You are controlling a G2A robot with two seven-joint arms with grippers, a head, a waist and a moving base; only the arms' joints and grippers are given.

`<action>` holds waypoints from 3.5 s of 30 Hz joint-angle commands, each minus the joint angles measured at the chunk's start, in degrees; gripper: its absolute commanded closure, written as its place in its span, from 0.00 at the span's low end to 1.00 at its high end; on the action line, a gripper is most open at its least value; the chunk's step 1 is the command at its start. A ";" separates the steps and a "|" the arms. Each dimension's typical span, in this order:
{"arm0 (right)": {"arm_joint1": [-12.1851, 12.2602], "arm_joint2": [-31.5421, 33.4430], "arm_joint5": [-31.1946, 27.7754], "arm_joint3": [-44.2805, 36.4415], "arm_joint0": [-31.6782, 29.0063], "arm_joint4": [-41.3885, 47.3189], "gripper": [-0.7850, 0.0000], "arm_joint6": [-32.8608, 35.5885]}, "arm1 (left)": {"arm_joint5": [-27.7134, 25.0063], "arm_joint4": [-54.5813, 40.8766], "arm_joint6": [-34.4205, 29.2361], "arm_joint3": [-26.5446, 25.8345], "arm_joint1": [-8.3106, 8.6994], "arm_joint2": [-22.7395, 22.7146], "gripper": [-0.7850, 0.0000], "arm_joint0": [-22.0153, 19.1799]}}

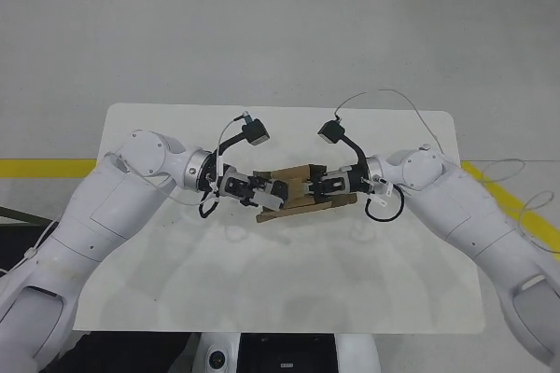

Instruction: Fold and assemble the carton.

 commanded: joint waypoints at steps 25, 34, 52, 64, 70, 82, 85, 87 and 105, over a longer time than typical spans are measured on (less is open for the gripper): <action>1.14 -0.99 3.44 -3.79 -0.16 1.88 1.00 3.45 | -0.29 4.45 0.30 4.05 1.24 -2.86 0.00 0.90; 0.69 -1.36 2.34 -1.74 0.49 2.10 1.00 2.34 | -0.32 6.65 0.34 2.94 1.72 -2.59 0.00 0.60; 1.44 0.27 -1.94 0.32 0.11 0.66 1.00 -1.95 | -0.53 7.60 0.54 0.33 2.01 -0.25 0.00 1.08; 0.83 1.62 -5.74 2.47 0.63 -1.74 1.00 -5.75 | -0.73 6.80 0.75 -1.24 1.75 1.70 0.00 1.33; 0.12 1.68 -6.22 2.33 0.65 -2.05 1.00 -6.23 | -0.98 6.36 0.99 -1.32 1.49 2.55 0.00 1.09; -1.26 1.41 -6.04 1.97 0.23 -2.03 1.00 -6.05 | -1.72 6.47 1.73 -0.05 1.38 2.97 0.00 0.31; -1.47 1.48 -6.02 2.37 0.10 -1.99 1.00 -6.03 | -1.80 6.47 1.82 0.04 1.48 2.88 0.00 0.29; -1.48 1.80 -6.18 3.01 0.03 -1.89 1.00 -6.19 | -1.82 6.45 1.84 0.12 1.56 2.82 0.00 0.31; 3.09 8.39 -5.43 1.07 -4.06 -1.09 1.00 -5.44 | -4.10 8.31 4.12 7.26 3.66 -1.75 0.00 -0.13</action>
